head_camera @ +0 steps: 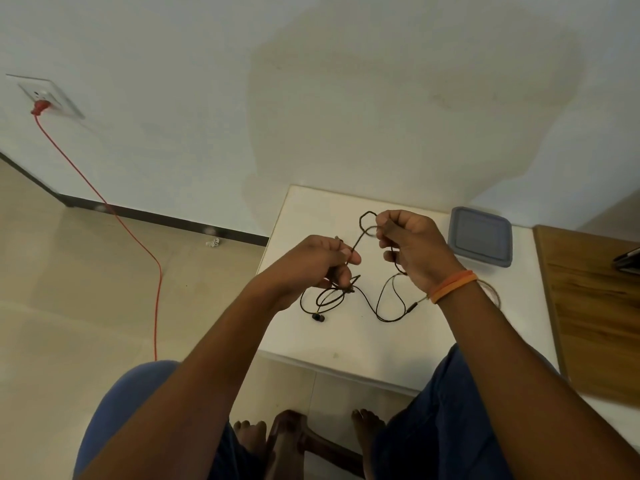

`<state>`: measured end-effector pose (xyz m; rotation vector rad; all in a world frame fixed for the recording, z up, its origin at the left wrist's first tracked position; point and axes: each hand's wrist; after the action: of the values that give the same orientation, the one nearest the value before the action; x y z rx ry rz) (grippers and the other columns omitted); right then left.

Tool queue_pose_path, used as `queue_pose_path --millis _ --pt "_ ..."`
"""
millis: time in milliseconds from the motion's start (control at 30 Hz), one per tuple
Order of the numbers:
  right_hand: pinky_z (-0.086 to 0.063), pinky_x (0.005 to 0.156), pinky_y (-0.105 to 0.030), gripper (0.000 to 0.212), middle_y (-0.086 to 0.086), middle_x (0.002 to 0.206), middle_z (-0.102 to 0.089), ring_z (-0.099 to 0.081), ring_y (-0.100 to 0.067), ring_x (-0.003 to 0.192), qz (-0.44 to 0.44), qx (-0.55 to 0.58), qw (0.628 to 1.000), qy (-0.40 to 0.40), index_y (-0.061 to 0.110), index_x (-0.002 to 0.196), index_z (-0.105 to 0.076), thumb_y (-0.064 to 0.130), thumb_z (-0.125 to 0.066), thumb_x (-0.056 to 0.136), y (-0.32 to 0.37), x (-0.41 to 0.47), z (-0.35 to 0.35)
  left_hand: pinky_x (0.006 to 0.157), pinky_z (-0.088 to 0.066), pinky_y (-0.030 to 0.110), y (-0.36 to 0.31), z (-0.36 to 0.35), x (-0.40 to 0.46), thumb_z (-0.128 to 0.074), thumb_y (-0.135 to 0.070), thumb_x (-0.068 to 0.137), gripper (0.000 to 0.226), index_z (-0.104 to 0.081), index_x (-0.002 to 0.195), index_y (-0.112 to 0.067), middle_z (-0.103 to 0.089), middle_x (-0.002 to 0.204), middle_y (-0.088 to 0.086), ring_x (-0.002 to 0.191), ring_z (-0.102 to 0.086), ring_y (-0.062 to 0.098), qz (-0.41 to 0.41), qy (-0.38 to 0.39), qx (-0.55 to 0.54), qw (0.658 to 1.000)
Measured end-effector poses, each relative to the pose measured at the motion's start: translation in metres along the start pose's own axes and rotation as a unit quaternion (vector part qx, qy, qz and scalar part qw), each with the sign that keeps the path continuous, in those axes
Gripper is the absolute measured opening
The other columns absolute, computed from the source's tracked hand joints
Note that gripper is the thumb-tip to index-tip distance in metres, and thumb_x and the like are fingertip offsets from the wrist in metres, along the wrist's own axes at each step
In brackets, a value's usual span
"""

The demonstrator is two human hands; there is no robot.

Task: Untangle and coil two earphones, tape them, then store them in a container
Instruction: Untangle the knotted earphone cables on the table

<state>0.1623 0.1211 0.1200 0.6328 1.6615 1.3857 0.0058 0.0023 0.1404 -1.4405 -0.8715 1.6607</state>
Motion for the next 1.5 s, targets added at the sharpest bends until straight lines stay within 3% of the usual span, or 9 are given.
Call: queue_pose_path --millis 167,300,400,500,600,733,933,1300,1500 --pt "-0.039 0.061 -0.026 0.008 0.005 0.078 -0.06 -0.051 -0.009 0.07 -0.001 0.068 0.991 0.111 0.025 0.08 -0.066 0.032 -0.068 0.084 0.003 0.0 0.005 0.08 -0.044 0.037 -0.005 -0.002 0.0 -0.051 -0.02 0.098 0.024 -0.07 0.083 -0.019 -0.061 0.054 -0.008 0.07 -0.068 0.017 0.034 -0.074 -0.019 0.996" --pt "-0.038 0.06 -0.025 0.007 0.004 0.08 -0.06 -0.047 -0.011 0.071 0.02 0.061 0.99 0.124 0.026 0.078 -0.066 0.027 -0.07 0.083 0.005 0.001 0.012 0.063 -0.037 0.028 -0.005 0.011 0.0 -0.053 -0.014 0.096 0.018 -0.068 0.086 -0.016 -0.066 0.053 -0.007 0.053 -0.065 0.003 0.058 -0.207 -0.101 0.971" --pt "-0.037 0.06 -0.025 0.003 0.001 0.078 -0.062 -0.047 -0.012 0.069 0.025 0.026 0.991 0.128 0.021 0.081 -0.068 0.02 -0.07 0.083 0.005 0.001 0.016 0.061 -0.041 0.026 -0.002 0.023 0.0 -0.052 -0.013 0.096 0.016 -0.068 0.096 -0.012 -0.071 0.06 -0.004 0.056 -0.066 0.004 0.036 -0.269 -0.155 0.95" --pt "-0.037 0.055 -0.02 0.007 -0.002 0.074 -0.066 -0.048 -0.007 0.059 0.034 -0.049 0.99 0.128 0.013 0.082 -0.071 0.007 -0.069 0.084 0.005 -0.001 0.018 0.046 -0.046 0.012 0.0 0.032 -0.001 -0.05 -0.01 0.098 0.016 -0.066 0.094 -0.008 -0.072 0.064 -0.001 0.054 -0.066 0.008 -0.005 -0.316 -0.193 0.929" --pt "-0.043 0.057 -0.014 0.009 0.004 0.069 -0.07 -0.058 -0.001 0.06 0.041 -0.193 0.976 0.091 0.014 0.084 -0.075 0.006 -0.072 0.082 0.001 -0.001 0.019 0.055 -0.048 0.016 0.003 0.04 0.001 -0.048 -0.012 0.1 0.02 -0.066 0.093 -0.01 -0.074 0.072 0.0 0.056 -0.065 0.01 -0.03 -0.345 -0.181 0.92" --pt "-0.049 0.073 -0.02 0.012 -0.005 0.085 -0.075 -0.067 -0.014 0.081 0.045 -0.35 0.935 0.038 0.012 0.092 -0.078 0.011 -0.076 0.081 -0.007 0.002 0.021 0.067 -0.05 0.026 0.005 0.044 0.001 -0.05 -0.015 0.099 0.019 -0.068 0.092 -0.013 -0.076 0.078 0.001 0.062 -0.067 0.012 -0.048 -0.367 -0.158 0.916" --pt "-0.044 0.064 -0.011 0.004 0.011 0.074 -0.07 -0.063 -0.001 0.07 0.086 -0.354 0.931 -0.035 0.011 0.081 -0.078 0.01 -0.079 0.077 -0.006 0.003 0.019 0.06 -0.057 0.027 0.003 0.04 -0.001 -0.059 -0.015 0.096 0.012 -0.07 0.094 -0.01 -0.073 0.087 0.005 0.069 -0.069 0.016 -0.019 -0.314 -0.207 0.926" --pt "-0.052 0.067 -0.029 0.019 0.002 0.063 -0.067 -0.065 -0.019 0.066 -0.006 -0.392 0.906 -0.159 0.007 0.06 -0.069 0.012 -0.086 0.066 -0.015 0.008 0.029 0.04 -0.037 0.017 -0.007 0.043 -0.004 -0.053 -0.028 0.1 0.025 -0.064 0.083 -0.014 -0.044 0.056 -0.006 0.044 -0.044 0.007 0.084 -0.117 -0.375 0.916" --pt "-0.042 0.058 -0.014 0.013 0.001 0.076 -0.069 -0.061 -0.008 0.069 0.009 -0.372 0.926 -0.064 0.007 0.079 -0.073 0.009 -0.083 0.071 -0.016 0.007 0.014 0.034 -0.022 0.016 0.001 0.023 0.003 -0.057 -0.032 0.099 0.027 -0.067 0.084 -0.012 -0.042 0.055 -0.008 0.042 -0.027 0.005 0.082 -0.086 -0.27 0.956"
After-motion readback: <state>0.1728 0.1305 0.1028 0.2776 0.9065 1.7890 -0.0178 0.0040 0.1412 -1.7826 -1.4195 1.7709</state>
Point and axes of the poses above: each hand's wrist, its own x-axis towards the middle knuckle, its own z-axis out of the back of the hand, y = z × x
